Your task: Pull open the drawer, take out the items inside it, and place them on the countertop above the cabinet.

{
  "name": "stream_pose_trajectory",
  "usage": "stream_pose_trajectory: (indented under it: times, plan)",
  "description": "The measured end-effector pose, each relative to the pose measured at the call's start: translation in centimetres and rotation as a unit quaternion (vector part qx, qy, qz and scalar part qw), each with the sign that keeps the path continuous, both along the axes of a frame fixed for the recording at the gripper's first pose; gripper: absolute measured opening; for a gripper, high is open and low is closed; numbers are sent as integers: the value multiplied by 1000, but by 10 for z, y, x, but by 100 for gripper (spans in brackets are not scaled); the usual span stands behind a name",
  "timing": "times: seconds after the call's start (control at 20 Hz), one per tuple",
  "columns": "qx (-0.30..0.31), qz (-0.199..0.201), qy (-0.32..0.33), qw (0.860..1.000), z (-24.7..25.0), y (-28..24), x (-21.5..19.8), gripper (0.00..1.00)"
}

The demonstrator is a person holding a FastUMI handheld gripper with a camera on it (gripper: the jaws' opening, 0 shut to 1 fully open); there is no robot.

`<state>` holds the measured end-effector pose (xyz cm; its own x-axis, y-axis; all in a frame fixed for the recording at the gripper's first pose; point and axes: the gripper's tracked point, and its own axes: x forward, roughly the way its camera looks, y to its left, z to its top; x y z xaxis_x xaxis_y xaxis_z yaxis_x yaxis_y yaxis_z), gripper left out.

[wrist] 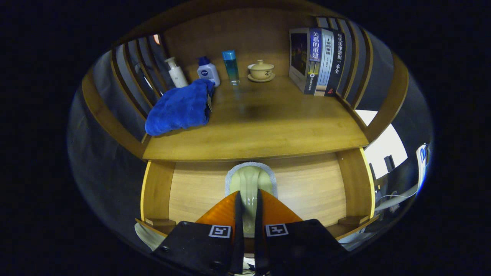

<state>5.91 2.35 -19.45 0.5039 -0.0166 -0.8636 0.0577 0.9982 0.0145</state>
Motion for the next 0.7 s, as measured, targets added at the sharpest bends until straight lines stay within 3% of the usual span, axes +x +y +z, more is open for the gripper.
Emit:
stream_pose_trajectory:
  times: [0.45,0.7]
  plan:
    - [-12,14,-32,999,37,6,34,19]
    - [-23,-1,-43,999,41,-4,71,19]
